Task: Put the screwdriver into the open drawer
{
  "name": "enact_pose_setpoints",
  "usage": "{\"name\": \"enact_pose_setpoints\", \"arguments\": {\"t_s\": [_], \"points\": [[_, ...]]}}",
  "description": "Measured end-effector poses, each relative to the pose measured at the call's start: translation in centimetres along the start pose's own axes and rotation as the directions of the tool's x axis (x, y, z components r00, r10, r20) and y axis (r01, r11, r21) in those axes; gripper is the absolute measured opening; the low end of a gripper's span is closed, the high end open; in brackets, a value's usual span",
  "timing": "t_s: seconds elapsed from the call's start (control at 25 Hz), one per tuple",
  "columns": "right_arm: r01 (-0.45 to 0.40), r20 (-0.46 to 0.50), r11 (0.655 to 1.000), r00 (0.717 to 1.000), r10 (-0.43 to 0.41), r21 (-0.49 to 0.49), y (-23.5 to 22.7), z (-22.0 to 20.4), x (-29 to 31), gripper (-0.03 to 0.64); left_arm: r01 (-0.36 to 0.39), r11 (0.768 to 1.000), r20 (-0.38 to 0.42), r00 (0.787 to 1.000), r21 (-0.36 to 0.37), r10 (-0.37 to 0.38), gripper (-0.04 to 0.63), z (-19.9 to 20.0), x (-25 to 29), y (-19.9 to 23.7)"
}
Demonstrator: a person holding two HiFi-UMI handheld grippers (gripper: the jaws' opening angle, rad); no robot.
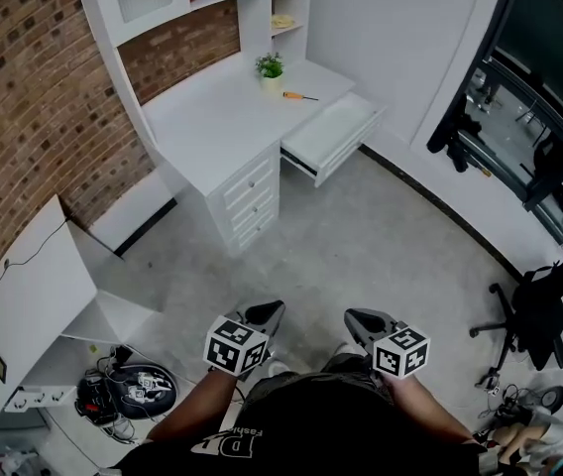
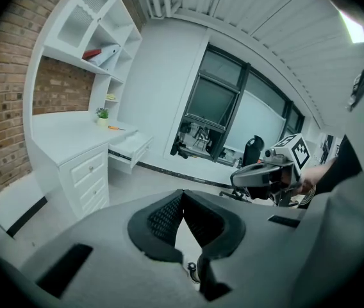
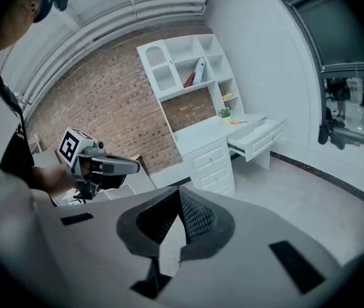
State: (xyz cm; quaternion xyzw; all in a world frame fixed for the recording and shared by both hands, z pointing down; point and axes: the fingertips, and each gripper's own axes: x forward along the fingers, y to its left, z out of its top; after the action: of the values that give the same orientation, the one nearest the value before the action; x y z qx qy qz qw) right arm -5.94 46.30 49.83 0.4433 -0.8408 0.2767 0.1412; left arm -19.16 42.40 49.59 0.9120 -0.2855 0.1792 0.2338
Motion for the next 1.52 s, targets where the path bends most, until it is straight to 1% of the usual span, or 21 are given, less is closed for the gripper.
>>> {"name": "enact_pose_setpoints", "arguments": {"t_s": [0.24, 0.4, 0.56, 0.64, 0.8, 1.04, 1.24, 1.52], "points": [[-0.029, -0.007, 1.0, 1.0, 0.029, -0.011, 0.6, 1.0, 2.4, 0.005, -0.053, 0.998, 0.025, 0.998, -0.038, 0.054, 0.015, -0.6, -1.9, 1.9], [-0.042, -0.001, 0.999, 0.999, 0.042, -0.012, 0.6, 2.1, 4.2, 0.006, -0.089, 0.994, 0.024, 0.996, -0.067, 0.091, 0.015, -1.0, -2.9, 3.2], [-0.05, 0.005, 0.999, 0.999, 0.05, -0.02, 0.2, 3.5, 6.0, 0.005, -0.119, 0.989, 0.034, 0.992, -0.084, 0.123, 0.015, -0.5, -3.3, 4.8], [-0.056, 0.01, 0.998, 0.998, 0.056, -0.031, 0.0, 4.4, 7.0, 0.006, -0.123, 0.988, 0.047, 0.991, -0.093, 0.128, 0.015, 0.1, -3.2, 5.6], [-0.061, 0.02, 0.998, 0.998, 0.062, -0.032, -1.2, 6.0, 8.8, 0.005, -0.095, 0.988, 0.07, 0.992, -0.124, 0.104, 0.015, 1.7, -2.2, 7.0], [-0.049, 0.028, 0.999, 0.998, 0.049, -0.023, -4.7, 8.8, 11.6, 0.006, -0.104, 0.991, 0.061, 0.992, -0.087, 0.109, 0.015, 5.1, 0.9, 10.1], [-0.036, 0.066, 0.999, 0.997, 0.036, -0.01, -8.1, 12.3, 13.5, 0.006, -0.088, 0.995, 0.045, 0.995, -0.039, 0.09, 0.015, 8.1, 4.3, 12.0], [-0.033, 0.089, 0.999, 0.996, 0.031, 0.017, -12.9, 16.4, 15.0, 0.006, -0.086, 0.996, 0.026, 0.996, -0.01, 0.087, 0.015, 12.5, 9.1, 14.3]]}}
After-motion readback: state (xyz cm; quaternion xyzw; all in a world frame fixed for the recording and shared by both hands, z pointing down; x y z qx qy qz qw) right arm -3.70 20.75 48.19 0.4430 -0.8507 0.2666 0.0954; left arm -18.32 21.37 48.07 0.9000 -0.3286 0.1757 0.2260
